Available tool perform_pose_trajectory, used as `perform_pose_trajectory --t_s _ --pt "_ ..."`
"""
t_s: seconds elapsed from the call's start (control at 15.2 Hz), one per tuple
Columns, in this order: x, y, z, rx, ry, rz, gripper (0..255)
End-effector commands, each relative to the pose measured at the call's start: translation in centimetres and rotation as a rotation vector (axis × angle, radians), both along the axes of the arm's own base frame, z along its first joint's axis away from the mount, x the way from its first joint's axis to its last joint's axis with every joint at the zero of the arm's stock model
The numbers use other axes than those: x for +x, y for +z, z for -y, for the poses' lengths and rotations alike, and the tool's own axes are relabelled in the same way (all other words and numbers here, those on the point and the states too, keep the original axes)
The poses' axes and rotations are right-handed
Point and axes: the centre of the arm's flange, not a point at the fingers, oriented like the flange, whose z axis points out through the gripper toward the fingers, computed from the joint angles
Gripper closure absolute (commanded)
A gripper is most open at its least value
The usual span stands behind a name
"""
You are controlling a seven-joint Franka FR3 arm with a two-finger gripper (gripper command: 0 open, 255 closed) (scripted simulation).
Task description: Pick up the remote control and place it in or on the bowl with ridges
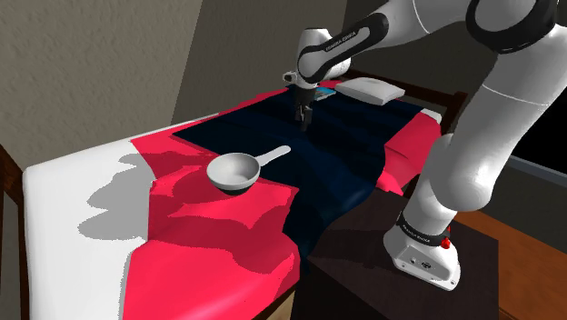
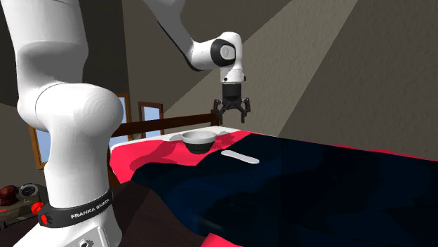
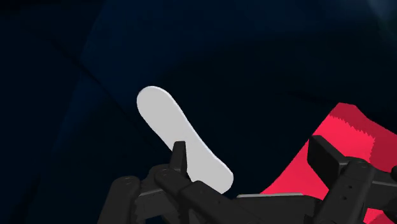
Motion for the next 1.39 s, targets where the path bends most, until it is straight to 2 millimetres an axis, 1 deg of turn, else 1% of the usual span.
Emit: perform_pose_trajectory --t_s 0.0,0.4,0.79,0.86,1.25,1.32 --pt "1.9 -2.0 0.0 0.000 0.074 -0.008 0" --pt "7.3 -8.1 -0.9 0.002 0.283 -0.035 0" --pt "12.3 -14.2 -2.8 0.004 0.492 -0.062 0" --pt "12.6 -14.6 -2.9 0.004 0.504 -0.063 0" --pt "12.5 -17.8 -3.0 0.004 0.504 -0.063 0" --pt "12.5 -18.6 -3.0 0.004 0.504 -0.063 0"
